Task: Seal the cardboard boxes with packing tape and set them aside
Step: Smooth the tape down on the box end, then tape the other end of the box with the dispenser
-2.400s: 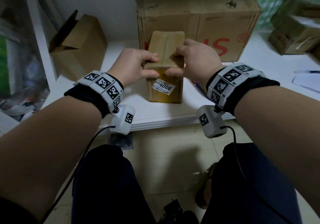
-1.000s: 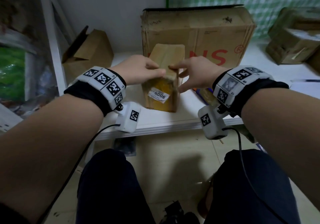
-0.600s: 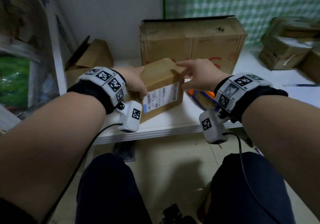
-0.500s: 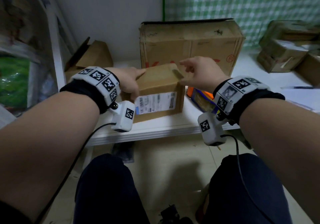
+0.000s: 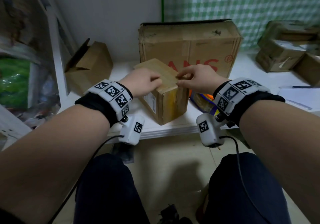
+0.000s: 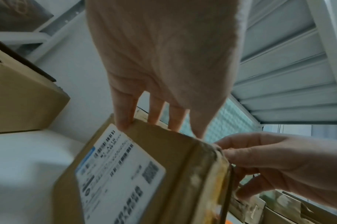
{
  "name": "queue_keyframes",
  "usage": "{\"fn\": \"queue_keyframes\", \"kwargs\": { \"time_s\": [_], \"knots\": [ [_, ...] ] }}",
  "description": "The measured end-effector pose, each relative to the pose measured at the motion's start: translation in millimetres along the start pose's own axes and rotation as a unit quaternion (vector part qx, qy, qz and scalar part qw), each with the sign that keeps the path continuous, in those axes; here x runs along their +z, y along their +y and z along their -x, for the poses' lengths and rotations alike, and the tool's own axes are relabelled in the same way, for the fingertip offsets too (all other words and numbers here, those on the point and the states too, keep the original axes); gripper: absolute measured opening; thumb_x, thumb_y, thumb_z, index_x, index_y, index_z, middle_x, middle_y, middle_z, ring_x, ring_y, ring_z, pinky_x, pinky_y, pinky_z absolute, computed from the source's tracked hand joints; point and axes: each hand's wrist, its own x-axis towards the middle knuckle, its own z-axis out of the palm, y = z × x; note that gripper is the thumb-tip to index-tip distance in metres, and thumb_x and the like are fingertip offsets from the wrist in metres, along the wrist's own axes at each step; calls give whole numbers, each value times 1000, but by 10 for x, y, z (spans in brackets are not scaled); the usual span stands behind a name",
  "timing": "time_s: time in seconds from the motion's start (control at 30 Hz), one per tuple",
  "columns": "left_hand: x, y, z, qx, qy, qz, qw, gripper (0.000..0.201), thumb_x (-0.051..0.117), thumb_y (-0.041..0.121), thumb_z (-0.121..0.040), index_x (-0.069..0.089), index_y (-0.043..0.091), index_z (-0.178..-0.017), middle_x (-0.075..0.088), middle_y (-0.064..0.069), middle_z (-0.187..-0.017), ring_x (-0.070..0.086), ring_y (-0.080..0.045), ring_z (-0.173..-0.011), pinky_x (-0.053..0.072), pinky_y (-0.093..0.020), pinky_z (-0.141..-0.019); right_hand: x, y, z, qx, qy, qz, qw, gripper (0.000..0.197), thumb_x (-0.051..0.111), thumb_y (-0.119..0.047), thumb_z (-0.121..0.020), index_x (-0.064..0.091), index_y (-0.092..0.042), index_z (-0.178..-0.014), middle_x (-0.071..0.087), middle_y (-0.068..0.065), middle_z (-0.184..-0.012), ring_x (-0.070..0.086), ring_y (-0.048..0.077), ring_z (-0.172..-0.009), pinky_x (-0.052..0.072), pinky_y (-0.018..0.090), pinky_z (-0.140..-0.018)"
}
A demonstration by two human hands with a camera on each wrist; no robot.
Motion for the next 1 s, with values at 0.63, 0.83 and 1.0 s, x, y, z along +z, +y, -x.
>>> {"fn": "queue_keyframes", "kwargs": {
  "time_s": [0.63, 0.83, 1.0],
  "knots": [
    [251, 167, -169, 25, -40, -100, 994, 70, 59, 39, -89, 25, 26, -149, 28, 3, -154, 29, -22, -140, 30, -43, -112, 187, 524, 184, 178, -23, 145, 973, 50, 48, -61, -84, 54, -12, -90, 62, 13, -99, 58, 33, -93, 48, 36, -78],
    [226, 276, -153, 1, -12, -114, 993, 60, 63, 35, -88, 38, 29, -143, 49, 0, -140, 45, -25, -127, 44, -42, -100, 135, 490, 312, 186, -102, 165, 963, 36, 56, -38, -88, 37, -17, -66, 50, 11, -75, 59, 36, -94, 46, 38, -80],
    [233, 333, -137, -16, 14, -109, 994, 58, 64, 31, -88, 41, 29, -141, 53, -1, -135, 47, -25, -124, 45, -40, -96, 176, 664, 287, 166, -67, 150, 972, 45, 50, -58, -82, 55, -13, -85, 60, 12, -87, 58, 32, -87, 46, 34, -74]
  ]
}}
